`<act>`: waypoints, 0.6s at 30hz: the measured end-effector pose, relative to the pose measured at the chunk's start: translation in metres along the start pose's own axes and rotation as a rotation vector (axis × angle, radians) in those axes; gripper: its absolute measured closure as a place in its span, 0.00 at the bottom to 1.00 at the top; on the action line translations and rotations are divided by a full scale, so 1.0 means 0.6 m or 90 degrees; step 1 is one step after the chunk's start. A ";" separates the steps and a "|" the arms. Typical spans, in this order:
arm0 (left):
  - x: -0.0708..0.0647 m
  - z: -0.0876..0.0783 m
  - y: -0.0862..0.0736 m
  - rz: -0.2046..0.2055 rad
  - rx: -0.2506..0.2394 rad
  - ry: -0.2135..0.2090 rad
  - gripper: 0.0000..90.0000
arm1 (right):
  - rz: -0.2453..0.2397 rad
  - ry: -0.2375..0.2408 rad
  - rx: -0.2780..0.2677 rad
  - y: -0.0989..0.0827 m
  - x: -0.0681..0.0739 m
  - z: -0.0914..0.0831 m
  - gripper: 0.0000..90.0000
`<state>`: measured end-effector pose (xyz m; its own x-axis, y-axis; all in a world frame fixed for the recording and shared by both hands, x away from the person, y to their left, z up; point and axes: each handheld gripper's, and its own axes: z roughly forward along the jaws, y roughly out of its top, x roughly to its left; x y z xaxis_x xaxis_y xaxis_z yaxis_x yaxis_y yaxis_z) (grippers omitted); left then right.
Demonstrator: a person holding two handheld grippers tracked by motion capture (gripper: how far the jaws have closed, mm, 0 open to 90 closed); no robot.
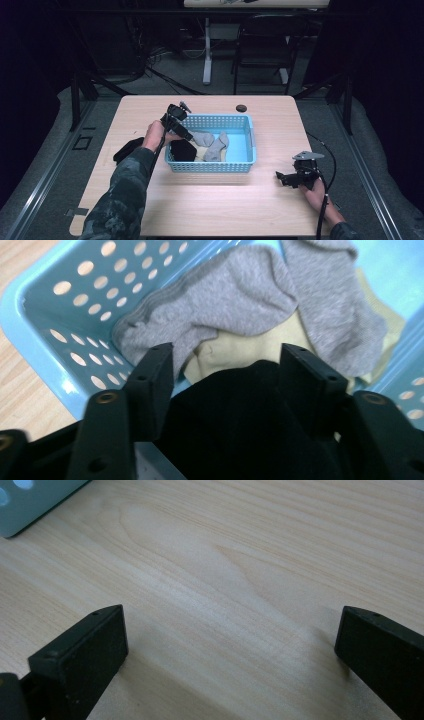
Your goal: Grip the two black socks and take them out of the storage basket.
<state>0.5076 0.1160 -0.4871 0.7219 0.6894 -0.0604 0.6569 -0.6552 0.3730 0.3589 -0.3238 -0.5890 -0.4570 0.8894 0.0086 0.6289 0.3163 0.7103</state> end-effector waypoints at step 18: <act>0.008 0.013 -0.002 -0.024 0.038 0.023 0.58 | -0.001 -0.002 0.001 0.000 0.000 0.000 0.00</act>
<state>0.5121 0.1178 -0.4949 0.6885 0.7242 -0.0393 0.6962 -0.6449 0.3153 0.3589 -0.3240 -0.5890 -0.4568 0.8896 0.0054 0.6290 0.3187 0.7091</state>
